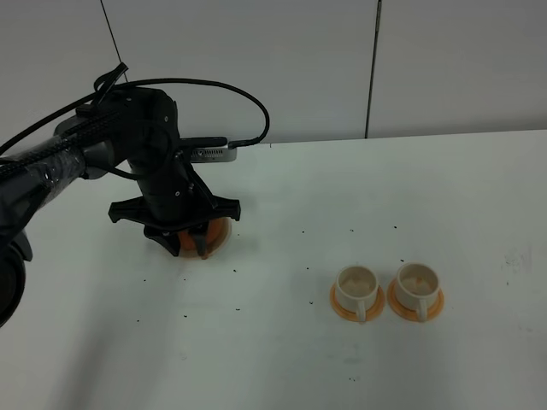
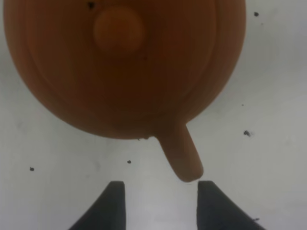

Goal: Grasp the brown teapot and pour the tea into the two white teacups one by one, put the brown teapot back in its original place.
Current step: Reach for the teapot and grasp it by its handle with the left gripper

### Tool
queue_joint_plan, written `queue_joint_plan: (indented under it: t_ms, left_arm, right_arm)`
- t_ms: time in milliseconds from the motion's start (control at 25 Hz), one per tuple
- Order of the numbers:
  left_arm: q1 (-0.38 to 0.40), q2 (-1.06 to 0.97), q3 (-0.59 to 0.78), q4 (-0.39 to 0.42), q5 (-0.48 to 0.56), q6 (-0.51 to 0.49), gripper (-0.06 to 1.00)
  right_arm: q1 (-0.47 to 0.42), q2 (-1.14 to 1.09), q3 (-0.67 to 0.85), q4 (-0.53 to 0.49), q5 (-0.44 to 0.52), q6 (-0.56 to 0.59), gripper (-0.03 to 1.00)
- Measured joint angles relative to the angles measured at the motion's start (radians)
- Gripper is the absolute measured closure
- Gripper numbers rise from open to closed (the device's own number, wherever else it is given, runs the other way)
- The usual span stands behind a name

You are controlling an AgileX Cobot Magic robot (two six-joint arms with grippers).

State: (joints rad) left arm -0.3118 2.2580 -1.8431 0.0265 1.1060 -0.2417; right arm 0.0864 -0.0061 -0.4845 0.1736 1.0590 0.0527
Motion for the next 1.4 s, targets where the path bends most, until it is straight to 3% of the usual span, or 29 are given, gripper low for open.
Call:
queue_joint_plan:
  t_ms: [920,1400]
  left_arm:
    - [0.001,0.058,0.0,-0.055,-0.1,-0.024,0.53]
    - [0.001,0.06,-0.081,-0.043,-0.031,-0.028,0.53]
  right_arm:
    - [0.0,0.0,0.0,0.0,0.0,0.0,0.73]
    - [0.0,0.0,0.0,0.0,0.0,0.0,0.73]
